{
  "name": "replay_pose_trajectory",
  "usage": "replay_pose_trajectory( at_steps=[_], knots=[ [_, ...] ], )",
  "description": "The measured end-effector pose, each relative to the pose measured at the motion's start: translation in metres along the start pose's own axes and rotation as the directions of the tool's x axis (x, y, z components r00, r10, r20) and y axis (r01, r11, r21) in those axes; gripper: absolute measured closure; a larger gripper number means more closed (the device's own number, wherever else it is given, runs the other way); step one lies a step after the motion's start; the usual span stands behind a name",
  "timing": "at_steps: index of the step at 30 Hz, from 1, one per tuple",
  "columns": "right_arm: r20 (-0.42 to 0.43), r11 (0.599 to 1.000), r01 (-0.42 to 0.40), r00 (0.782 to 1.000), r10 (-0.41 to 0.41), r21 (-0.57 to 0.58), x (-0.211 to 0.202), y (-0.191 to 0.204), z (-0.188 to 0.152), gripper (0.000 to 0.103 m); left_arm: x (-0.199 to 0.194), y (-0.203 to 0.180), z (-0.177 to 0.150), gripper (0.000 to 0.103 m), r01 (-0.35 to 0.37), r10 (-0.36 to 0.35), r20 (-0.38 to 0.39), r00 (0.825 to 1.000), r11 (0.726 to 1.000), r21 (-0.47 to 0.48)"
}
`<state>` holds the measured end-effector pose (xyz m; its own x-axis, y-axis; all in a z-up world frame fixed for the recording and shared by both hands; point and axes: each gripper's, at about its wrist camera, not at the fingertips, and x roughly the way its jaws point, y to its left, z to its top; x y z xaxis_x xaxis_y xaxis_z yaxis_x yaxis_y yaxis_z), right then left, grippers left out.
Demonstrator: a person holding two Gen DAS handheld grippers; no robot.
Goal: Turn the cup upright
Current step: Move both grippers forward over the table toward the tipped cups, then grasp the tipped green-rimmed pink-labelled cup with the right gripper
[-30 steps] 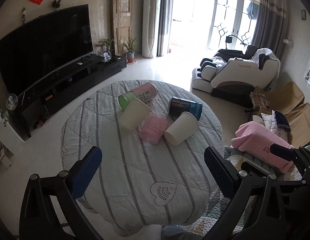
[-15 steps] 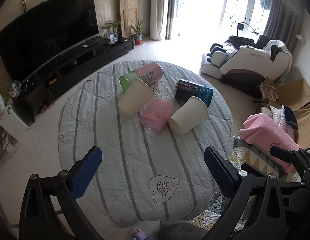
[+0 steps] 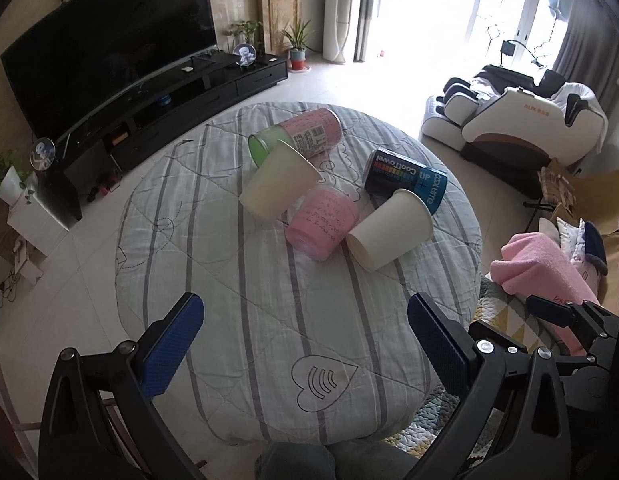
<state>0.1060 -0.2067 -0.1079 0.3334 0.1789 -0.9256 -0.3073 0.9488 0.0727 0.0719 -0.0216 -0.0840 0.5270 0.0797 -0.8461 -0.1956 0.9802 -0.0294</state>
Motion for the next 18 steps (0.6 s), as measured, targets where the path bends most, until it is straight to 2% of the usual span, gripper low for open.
replay_pose_trajectory(
  at_steps=[11, 15, 18],
  knots=[
    [-0.006, 0.999, -0.002, 1.000, 0.003, 0.035, 0.017, 0.026, 0.045, 0.020, 0.029, 0.046, 0.036, 0.000, 0.020, -0.020, -0.020, 1.000, 1.000, 0.003],
    [0.003, 0.999, -0.030, 1.000, 0.030, 0.034, 0.026, 0.040, 0.078, 0.020, 0.047, 0.068, 0.063, 0.000, 0.044, -0.043, -0.042, 0.998, 0.999, 0.021],
    [0.028, 1.000, -0.028, 0.999, 0.029, -0.013, 0.032, 0.049, 0.110, 0.020, 0.058, 0.086, 0.084, 0.000, 0.066, -0.065, -0.043, 0.997, 0.998, 0.023]
  ],
)
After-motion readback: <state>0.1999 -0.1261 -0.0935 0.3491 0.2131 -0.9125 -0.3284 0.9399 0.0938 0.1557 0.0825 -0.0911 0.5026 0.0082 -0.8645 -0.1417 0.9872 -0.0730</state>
